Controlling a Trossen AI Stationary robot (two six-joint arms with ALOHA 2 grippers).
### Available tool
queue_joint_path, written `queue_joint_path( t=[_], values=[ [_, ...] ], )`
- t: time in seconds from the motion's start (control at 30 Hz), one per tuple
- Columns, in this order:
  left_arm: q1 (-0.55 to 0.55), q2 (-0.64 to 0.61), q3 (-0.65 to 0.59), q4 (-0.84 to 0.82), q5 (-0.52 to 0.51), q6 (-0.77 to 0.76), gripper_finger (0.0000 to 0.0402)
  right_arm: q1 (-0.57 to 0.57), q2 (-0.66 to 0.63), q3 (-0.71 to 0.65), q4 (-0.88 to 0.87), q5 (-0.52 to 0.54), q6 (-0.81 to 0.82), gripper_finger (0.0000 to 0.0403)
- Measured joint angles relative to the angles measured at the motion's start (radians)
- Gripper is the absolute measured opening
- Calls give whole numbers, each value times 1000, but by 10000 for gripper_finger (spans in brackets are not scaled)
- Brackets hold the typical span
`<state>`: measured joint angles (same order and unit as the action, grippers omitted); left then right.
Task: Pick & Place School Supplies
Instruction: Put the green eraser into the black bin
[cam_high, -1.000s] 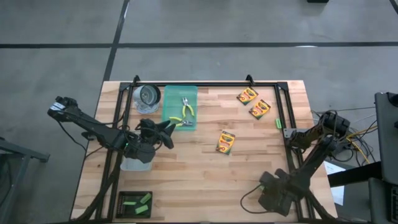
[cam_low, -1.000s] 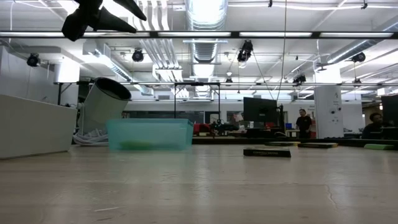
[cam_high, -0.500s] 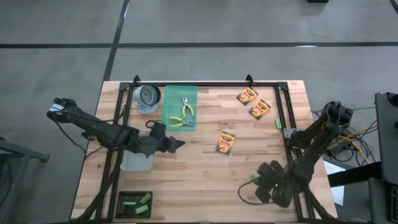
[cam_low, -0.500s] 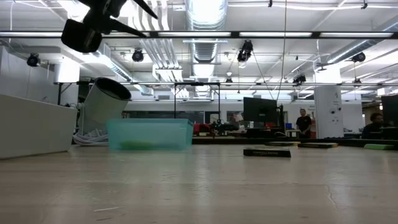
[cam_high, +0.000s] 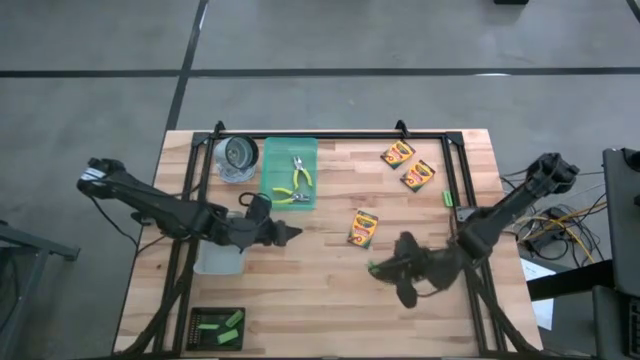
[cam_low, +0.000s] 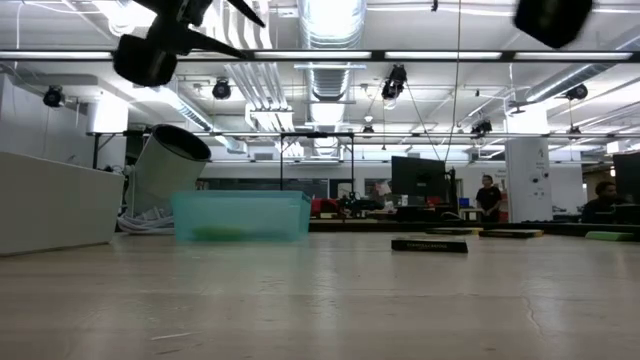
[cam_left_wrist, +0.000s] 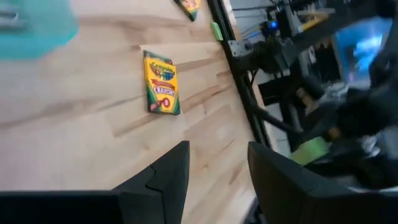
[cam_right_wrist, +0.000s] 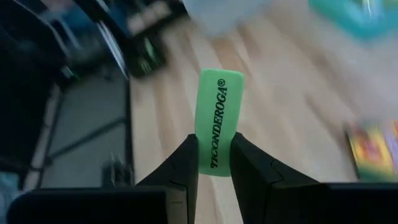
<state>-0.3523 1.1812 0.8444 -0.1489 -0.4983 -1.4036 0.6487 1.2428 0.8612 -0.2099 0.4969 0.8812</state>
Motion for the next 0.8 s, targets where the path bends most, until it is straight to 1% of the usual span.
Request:
queue_joint_path(
  t=[0.07, 0.13, 0.23, 0.3, 0.37, 0.4, 0.47, 0.57, 0.63, 0.8],
  values=[
    [0, 19, 0, 58, 0, 125, 168, -31, -5, 1, 94, -4, -91, 68],
    [0, 43, 0, 139, 0, 308, 168, -58, -6, 1, 170, -36, -155, 70],
    [-3, 84, 0, 315, 36, 660, 168, -95, -3, 1, 264, -143, -197, 73],
    [-3, 114, 0, 446, 115, 895, 168, -117, 5, 1, 339, -226, -204, 72],
    [-2, 146, 0, 577, 205, 1037, 168, -132, 20, 1, 420, -305, -212, 72],
    [0, 160, 0, 632, 246, 1088, 168, -138, 27, 1, 458, -346, -219, 72],
    [6, 186, 0, 704, 290, 1154, 168, -146, 44, 1, 528, -425, -230, 72],
    [16, 211, 0, 735, 299, 1189, 168, -150, 70, 1, 599, -516, -207, 73],
    [20, 222, 0, 737, 302, 1200, 168, -151, 93, 1, 626, -541, -177, 72],
    [22, 247, 0, 762, 335, 1287, 168, -163, 157, 1, 674, -543, -109, 71]
  ],
)
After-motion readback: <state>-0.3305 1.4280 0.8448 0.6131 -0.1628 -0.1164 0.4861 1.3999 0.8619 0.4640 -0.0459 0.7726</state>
